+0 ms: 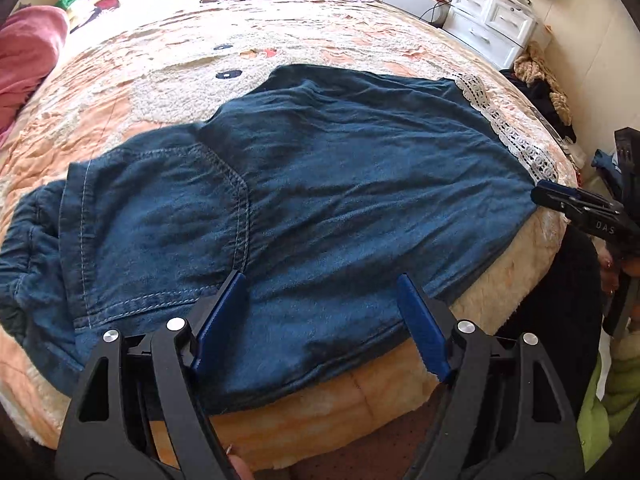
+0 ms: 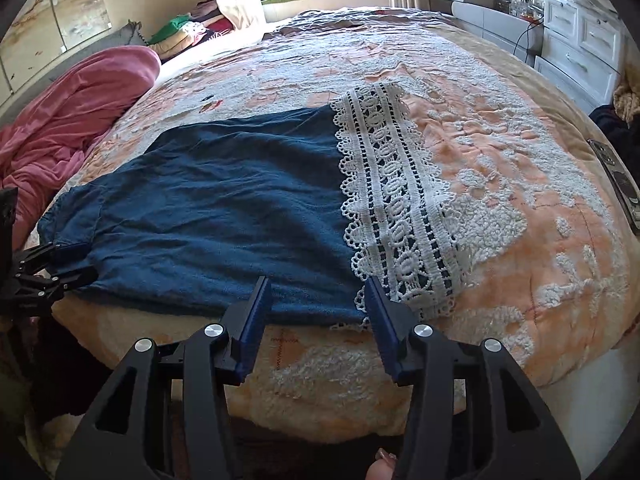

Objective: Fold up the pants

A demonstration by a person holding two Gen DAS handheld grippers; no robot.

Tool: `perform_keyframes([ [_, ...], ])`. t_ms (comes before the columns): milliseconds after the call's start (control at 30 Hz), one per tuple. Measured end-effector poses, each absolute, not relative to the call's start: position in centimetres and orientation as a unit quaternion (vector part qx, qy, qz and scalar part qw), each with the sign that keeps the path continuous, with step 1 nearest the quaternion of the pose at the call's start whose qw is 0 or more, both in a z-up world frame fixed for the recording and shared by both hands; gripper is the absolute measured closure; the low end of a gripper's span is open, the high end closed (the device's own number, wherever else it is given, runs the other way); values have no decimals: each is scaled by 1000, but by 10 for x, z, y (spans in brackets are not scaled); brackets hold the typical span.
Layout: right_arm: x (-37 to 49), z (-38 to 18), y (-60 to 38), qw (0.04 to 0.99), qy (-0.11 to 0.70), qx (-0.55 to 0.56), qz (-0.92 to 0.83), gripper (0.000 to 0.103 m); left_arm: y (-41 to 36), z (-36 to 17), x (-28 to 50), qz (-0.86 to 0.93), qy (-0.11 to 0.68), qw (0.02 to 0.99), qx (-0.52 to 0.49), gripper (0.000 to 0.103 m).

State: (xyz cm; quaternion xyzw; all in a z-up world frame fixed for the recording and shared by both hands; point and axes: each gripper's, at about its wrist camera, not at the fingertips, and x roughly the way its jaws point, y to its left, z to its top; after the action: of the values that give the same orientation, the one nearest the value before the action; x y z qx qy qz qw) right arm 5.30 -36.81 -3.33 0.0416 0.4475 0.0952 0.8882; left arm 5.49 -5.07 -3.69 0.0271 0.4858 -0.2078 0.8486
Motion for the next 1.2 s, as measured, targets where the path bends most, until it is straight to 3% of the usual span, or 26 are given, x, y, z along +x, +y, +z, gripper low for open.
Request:
perform_keyframes([
  [267,39,-6,-381,909,397,72,108,54,-58,-21,50,-226,469,853,29,33],
  [333,34,4,-386,915,384,76,102,41,-64,-8,51,-229,456,859,30,31],
  [467,28,12,-400,918,377,93,74,40,-84,15,56,-248,433,866,29,22],
  [567,22,11,-409,919,375,106,56,24,-103,29,63,-259,422,868,40,18],
  [667,17,8,-416,916,377,125,48,23,-125,39,75,-273,417,865,54,10],
  [933,19,-6,-424,906,384,174,48,21,-189,53,132,-314,416,848,94,10],
  [1200,35,-24,-429,893,391,219,35,21,-259,23,192,-342,431,820,158,10],
])
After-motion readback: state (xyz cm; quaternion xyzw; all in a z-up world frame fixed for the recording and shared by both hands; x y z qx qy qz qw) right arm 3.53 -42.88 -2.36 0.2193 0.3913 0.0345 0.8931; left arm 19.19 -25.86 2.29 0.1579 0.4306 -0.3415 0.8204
